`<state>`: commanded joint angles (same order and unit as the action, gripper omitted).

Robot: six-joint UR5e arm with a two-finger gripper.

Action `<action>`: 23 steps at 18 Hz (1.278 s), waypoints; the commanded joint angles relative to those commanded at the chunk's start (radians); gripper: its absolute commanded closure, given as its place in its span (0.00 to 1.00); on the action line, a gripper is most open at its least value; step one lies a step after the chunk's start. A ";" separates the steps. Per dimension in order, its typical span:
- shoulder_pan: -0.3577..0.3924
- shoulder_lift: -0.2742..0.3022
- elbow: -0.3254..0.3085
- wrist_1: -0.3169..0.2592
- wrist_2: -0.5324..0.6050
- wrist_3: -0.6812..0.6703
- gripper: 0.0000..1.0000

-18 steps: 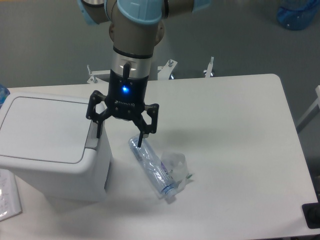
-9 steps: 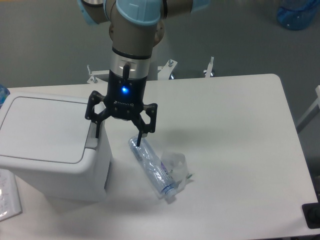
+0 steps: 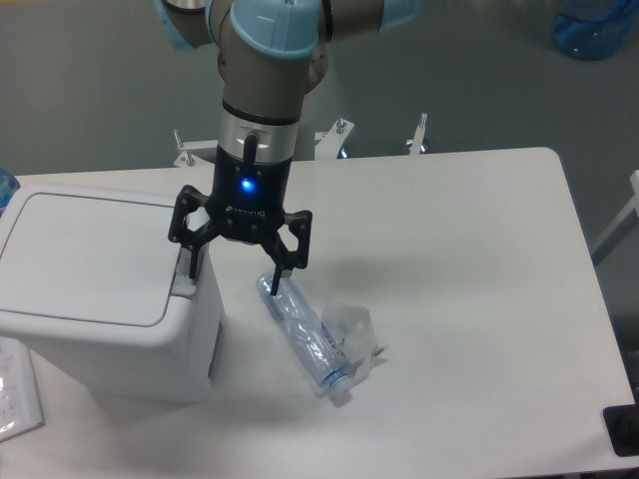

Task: Open the trash can
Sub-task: 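Press the gripper finger on the gray lid tab to release the lid, then raise the gripper away from the opened trash can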

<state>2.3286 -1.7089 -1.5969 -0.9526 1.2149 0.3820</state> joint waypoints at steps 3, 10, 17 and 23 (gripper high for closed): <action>0.000 -0.002 -0.003 0.002 0.000 0.002 0.00; 0.000 0.005 0.000 0.000 0.002 -0.002 0.00; 0.034 0.002 0.028 0.034 0.003 0.012 0.00; 0.078 -0.075 0.064 0.075 0.150 0.029 0.00</action>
<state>2.4067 -1.7838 -1.5325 -0.8775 1.3646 0.4110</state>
